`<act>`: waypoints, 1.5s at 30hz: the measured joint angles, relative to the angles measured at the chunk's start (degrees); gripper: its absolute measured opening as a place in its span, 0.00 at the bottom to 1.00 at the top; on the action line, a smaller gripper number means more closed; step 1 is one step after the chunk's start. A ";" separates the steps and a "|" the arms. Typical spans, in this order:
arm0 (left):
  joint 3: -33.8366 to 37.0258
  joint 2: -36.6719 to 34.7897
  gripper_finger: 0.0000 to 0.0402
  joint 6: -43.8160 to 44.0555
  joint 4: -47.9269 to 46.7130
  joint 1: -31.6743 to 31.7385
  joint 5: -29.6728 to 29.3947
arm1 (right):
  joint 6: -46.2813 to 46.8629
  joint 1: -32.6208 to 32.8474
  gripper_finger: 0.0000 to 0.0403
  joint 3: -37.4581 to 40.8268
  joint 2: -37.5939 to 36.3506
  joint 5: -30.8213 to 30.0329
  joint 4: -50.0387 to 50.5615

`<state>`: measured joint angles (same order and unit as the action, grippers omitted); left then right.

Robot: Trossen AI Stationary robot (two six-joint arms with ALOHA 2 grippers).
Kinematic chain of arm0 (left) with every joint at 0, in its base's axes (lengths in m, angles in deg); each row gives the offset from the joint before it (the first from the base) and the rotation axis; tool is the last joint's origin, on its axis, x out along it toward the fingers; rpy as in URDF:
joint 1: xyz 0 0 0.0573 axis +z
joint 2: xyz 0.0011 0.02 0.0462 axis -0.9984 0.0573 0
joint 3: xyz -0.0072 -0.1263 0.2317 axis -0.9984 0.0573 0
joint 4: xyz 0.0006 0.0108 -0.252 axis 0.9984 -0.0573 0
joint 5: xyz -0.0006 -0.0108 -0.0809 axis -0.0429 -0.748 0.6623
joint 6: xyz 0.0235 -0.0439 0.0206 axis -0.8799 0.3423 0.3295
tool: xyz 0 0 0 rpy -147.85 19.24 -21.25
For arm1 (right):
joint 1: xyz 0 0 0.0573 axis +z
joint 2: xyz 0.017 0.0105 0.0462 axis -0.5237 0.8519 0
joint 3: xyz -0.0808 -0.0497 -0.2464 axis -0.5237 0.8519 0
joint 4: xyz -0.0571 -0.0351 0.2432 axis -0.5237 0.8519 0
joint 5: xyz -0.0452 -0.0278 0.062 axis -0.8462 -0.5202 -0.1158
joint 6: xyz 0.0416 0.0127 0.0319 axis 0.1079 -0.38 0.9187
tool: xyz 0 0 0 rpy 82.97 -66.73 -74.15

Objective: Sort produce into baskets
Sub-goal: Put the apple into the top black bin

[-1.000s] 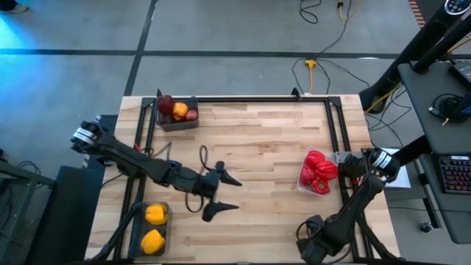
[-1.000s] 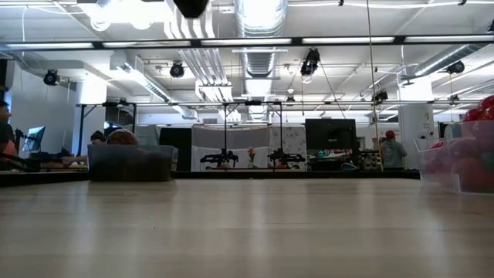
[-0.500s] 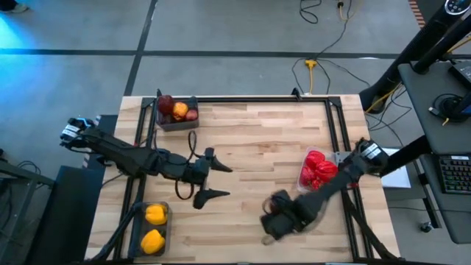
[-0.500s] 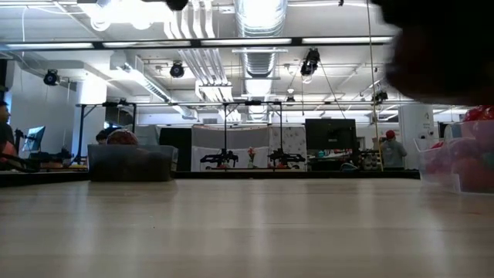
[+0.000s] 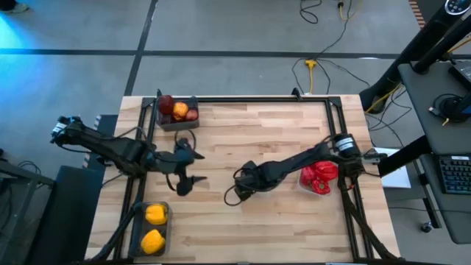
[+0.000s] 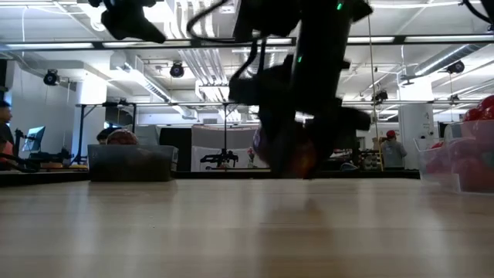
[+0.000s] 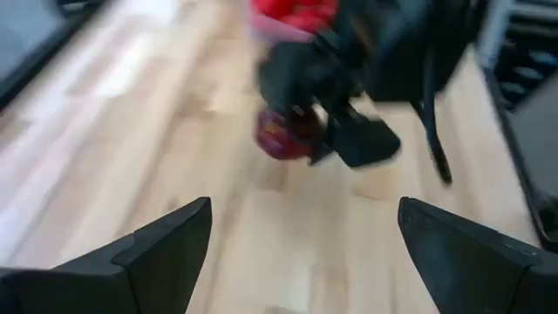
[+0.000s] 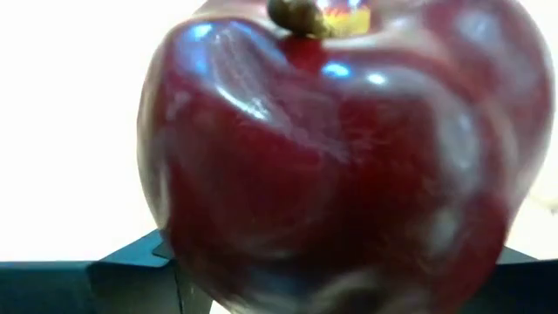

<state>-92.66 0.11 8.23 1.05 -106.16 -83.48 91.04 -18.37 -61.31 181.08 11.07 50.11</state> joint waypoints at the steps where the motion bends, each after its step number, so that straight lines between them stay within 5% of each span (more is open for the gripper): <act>1: 0.01 -1.00 0.87 1.54 -1.22 0.03 -0.89 | -1.80 -0.56 0.62 0.00 0.92 0.12 -0.46; 11: 2.06 -5.39 0.87 7.52 -7.36 0.29 -0.38 | -3.59 -0.88 0.71 -0.02 1.89 3.00 2.27; 18: 2.06 -0.63 0.87 0.94 1.79 0.65 -2.95 | -5.54 0.11 0.92 -0.23 -1.42 2.51 4.60; 23: 0.21 3.08 0.87 -1.17 4.95 1.10 -3.46 | -8.97 4.04 0.95 -2.52 -6.95 5.75 14.12; 33: -0.07 14.29 0.87 -6.07 17.37 4.04 -2.78 | 0.56 13.42 0.95 -4.33 -18.20 -9.63 24.05; 39: -0.10 21.07 0.87 1.84 18.96 4.33 -2.81 | -8.42 7.92 0.95 -3.54 -17.06 -10.58 23.37; 45: -0.10 25.94 0.87 12.55 17.92 2.94 -0.43 | -24.32 -2.51 0.95 -3.23 -11.39 -4.18 18.04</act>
<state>-92.76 26.05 20.78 18.97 -103.22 -83.92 66.72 -20.87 -64.54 169.68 6.89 68.14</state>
